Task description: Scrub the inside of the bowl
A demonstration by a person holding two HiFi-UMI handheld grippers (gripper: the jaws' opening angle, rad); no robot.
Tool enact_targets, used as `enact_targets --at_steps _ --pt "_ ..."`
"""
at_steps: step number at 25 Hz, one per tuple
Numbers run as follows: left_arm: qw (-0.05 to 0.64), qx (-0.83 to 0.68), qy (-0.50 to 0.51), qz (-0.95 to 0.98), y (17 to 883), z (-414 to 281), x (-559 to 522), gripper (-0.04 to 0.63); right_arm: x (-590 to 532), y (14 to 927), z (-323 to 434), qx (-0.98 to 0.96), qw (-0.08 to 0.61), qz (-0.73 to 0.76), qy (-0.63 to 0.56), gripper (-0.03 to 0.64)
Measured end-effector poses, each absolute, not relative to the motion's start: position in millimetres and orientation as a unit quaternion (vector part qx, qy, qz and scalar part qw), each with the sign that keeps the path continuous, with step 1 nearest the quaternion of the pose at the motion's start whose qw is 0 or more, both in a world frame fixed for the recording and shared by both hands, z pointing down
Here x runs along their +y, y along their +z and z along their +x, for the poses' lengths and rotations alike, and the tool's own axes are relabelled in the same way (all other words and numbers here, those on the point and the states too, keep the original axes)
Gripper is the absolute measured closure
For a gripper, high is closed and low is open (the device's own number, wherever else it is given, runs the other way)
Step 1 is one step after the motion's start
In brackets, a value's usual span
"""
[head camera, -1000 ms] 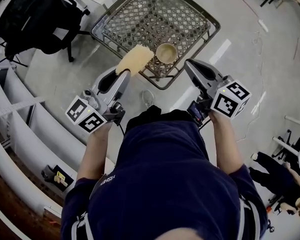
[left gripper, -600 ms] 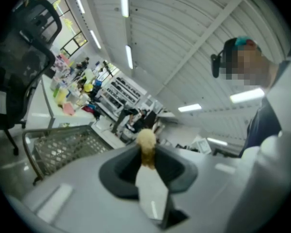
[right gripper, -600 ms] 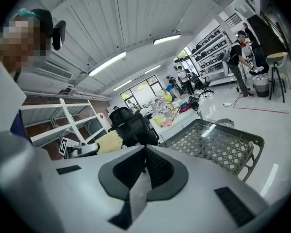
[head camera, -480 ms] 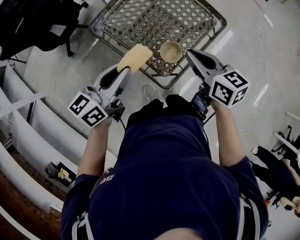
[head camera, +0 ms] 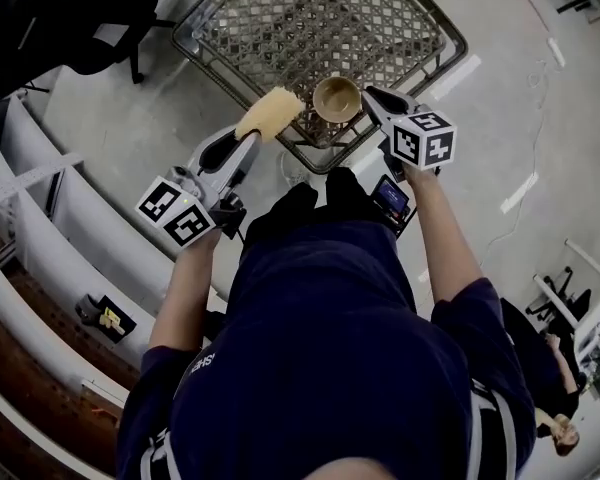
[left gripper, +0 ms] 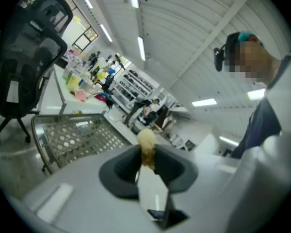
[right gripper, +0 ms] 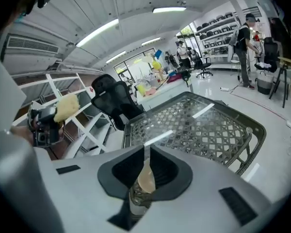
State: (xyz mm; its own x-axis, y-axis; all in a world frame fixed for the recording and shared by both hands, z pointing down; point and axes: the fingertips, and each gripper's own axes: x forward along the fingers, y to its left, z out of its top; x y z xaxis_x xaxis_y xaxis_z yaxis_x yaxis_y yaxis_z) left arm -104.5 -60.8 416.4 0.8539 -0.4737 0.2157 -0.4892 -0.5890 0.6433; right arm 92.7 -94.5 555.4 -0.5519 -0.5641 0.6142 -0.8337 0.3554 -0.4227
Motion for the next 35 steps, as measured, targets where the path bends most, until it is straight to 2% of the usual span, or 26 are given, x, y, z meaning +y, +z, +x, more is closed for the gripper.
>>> enact_targets --at_steps 8,12,23,31,35 --pt "0.392 -0.310 0.029 0.866 437.8 -82.2 -52.8 0.518 -104.5 636.8 104.0 -0.784 0.240 0.401 0.409 0.603" --pt "0.399 -0.319 0.031 0.859 444.1 -75.9 -52.2 0.518 -104.3 667.9 102.8 -0.772 0.251 0.386 0.439 0.532" --pt "0.414 -0.333 0.047 0.846 454.0 -60.8 -45.1 0.518 -95.2 705.7 101.7 -0.756 0.263 0.354 0.484 0.531" --pt "0.421 -0.335 0.061 0.841 461.1 -58.1 -43.1 0.518 -94.8 719.3 93.7 -0.744 0.246 0.344 0.517 0.531" --pt "0.424 -0.334 0.067 0.839 464.0 -58.9 -43.3 0.518 -96.4 723.0 89.5 -0.740 0.251 0.343 0.521 0.564"
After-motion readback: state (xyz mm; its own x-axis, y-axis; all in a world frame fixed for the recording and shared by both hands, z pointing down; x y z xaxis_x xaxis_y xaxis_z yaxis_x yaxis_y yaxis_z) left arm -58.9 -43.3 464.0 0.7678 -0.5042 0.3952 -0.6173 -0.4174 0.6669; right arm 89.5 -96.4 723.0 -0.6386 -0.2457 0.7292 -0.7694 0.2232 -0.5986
